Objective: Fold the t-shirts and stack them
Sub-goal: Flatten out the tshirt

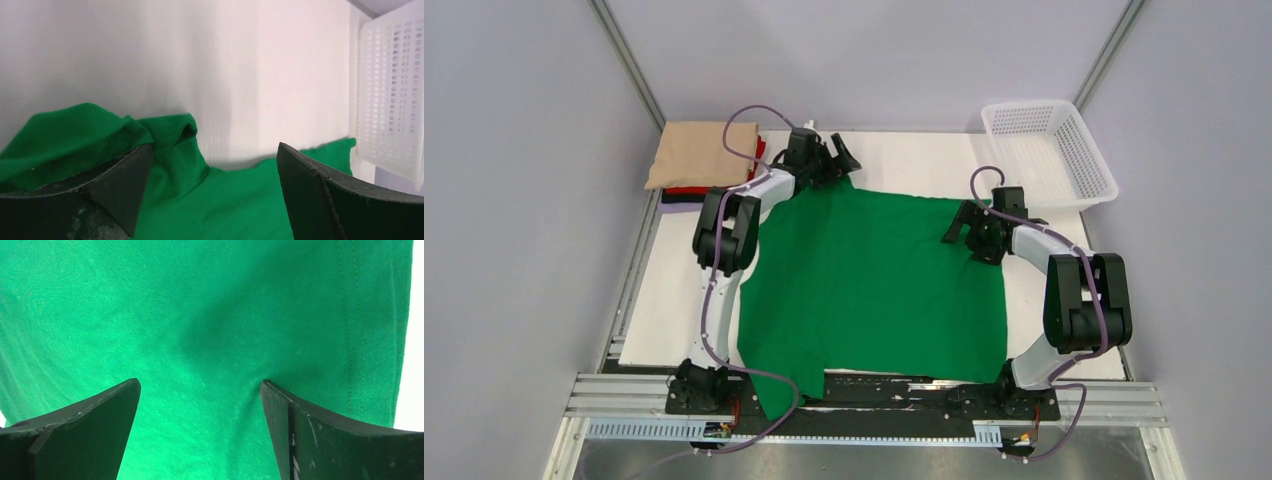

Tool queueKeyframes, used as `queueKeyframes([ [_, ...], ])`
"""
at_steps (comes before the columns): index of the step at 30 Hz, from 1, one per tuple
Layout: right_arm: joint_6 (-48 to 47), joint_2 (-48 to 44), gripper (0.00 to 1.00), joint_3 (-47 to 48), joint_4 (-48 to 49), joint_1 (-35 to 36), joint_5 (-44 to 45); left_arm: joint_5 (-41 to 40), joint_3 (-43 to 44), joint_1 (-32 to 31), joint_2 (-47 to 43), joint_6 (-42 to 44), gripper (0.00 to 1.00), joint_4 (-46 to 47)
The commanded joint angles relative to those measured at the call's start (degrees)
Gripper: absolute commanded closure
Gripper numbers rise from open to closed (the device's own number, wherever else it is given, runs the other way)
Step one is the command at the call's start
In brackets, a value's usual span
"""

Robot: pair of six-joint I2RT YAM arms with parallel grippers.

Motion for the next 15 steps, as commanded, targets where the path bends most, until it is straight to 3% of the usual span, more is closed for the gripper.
queueKeyframes([
  [1, -1.8, 1.3, 0.0, 0.3, -0.6, 0.2, 2.0, -1.6, 11.0, 2.7, 4.9, 0.4, 0.0, 1.3],
  [10, -1.7, -0.9, 0.0, 0.4, -1.3, 0.2, 2.4, 3.0, 39.4, 6.1, 15.7, 4.4, 0.0, -6.1],
  [13, -1.6, -2.1, 0.0, 0.3, -1.5, 0.2, 2.6, 2.5, 36.8, 6.7, 12.3, 7.3, 0.0, -7.9],
  [15, -1.3, -2.6, 0.0, 0.1, -1.7, 0.2, 2.7, 1.6, 30.6, 6.8, 7.5, 8.7, 0.0, -7.7],
])
